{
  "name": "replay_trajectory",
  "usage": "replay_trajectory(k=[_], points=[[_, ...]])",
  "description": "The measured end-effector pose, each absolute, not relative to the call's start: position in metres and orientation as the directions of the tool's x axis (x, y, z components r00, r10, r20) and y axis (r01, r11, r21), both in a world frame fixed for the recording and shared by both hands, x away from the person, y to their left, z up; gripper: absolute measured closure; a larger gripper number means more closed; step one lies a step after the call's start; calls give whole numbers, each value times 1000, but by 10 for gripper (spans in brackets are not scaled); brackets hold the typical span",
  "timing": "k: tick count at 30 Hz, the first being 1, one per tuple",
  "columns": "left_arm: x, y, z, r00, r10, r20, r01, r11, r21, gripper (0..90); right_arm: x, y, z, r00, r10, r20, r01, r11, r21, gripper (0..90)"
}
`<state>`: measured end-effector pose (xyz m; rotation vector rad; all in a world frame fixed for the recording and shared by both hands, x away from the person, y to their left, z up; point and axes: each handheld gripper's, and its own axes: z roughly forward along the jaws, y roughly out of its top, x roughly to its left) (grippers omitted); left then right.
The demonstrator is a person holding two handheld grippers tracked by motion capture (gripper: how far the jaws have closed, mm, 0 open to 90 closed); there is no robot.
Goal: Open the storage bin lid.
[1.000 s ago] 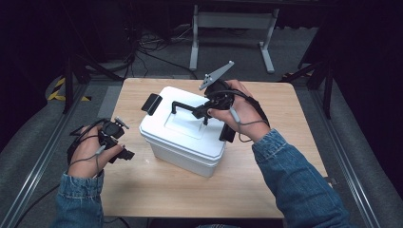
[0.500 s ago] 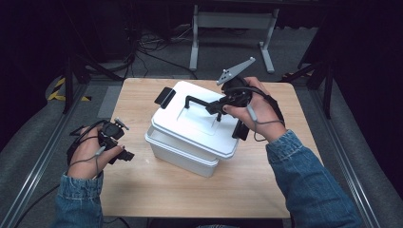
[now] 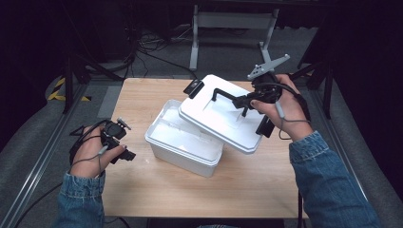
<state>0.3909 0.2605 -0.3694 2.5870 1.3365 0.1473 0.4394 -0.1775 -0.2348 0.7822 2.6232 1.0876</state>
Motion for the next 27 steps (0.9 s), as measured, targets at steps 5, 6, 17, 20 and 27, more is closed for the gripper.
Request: replay_trajectory(k=[5,6,17,20,27], points=[[392,261,-371,583,812,-7,788,-564,247,201,441,-194,-235,-822,570,24,419,575,703,849],[392,260,-371,581,814,-9,790,-562,246,201,441,-198,-235,-815,579,25,425,569,704,849],[392,259,-375,570,821,-35,804,-548,233,200,448,-245,-239,-740,672,31,495,513,701,849],[392,258,-374,581,813,-38,796,-557,239,200,451,-254,-244,-727,686,30,505,504,701,849],[392,259,-374,582,812,-38,794,-558,242,201,461,-269,-258,-695,719,18,536,501,679,850]])
